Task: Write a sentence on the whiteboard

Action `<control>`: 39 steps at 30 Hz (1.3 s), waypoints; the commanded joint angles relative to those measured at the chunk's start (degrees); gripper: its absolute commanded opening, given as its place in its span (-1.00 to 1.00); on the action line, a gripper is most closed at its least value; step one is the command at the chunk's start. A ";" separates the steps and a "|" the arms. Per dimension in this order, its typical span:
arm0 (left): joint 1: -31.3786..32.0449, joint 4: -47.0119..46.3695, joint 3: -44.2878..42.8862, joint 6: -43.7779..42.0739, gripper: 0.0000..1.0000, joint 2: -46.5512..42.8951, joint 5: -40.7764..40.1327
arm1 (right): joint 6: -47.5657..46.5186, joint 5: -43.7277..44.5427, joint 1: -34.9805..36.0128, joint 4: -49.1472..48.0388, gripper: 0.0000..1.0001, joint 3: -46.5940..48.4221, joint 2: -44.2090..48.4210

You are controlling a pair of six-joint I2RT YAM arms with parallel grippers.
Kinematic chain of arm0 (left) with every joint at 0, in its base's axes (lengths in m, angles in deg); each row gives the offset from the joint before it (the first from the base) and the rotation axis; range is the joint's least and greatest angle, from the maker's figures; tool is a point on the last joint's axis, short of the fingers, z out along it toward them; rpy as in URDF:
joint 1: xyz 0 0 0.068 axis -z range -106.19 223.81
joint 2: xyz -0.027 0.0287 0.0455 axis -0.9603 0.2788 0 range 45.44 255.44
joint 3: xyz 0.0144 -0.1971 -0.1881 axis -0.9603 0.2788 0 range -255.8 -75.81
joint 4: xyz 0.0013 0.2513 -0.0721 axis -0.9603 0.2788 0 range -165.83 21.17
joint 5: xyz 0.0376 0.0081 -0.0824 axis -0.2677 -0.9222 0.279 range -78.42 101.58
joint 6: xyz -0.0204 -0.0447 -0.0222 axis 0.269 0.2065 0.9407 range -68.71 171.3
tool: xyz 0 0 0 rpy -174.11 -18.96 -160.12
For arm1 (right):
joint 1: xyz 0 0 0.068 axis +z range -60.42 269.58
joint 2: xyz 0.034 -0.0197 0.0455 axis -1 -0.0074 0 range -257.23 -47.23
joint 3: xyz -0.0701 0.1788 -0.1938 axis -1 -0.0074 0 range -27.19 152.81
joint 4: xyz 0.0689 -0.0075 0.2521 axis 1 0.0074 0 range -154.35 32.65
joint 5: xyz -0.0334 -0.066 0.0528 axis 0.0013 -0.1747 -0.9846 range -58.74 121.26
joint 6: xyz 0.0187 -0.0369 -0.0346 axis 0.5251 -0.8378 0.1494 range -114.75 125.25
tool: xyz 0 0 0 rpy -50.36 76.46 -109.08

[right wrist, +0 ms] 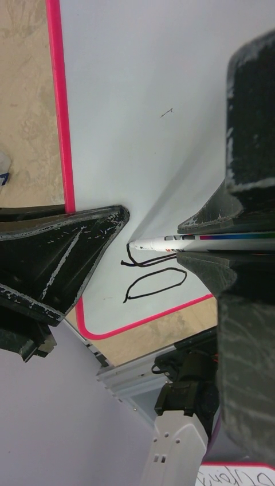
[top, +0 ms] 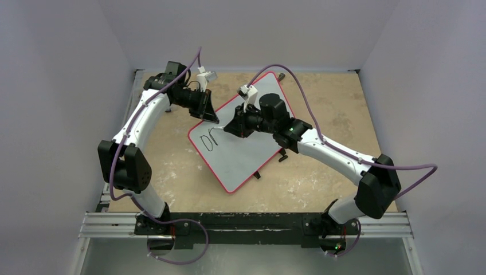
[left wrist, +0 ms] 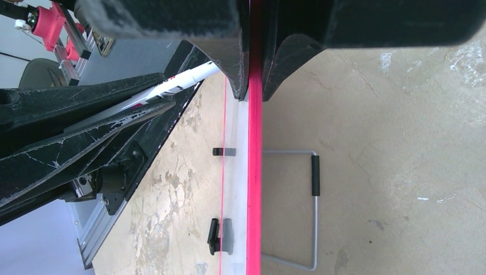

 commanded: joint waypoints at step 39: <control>1.61 -6.14 5.07 -0.63 -1.00 -6.02 -5.76 | -4.49 -1.93 -0.84 -3.64 -1.00 -9.42 12.44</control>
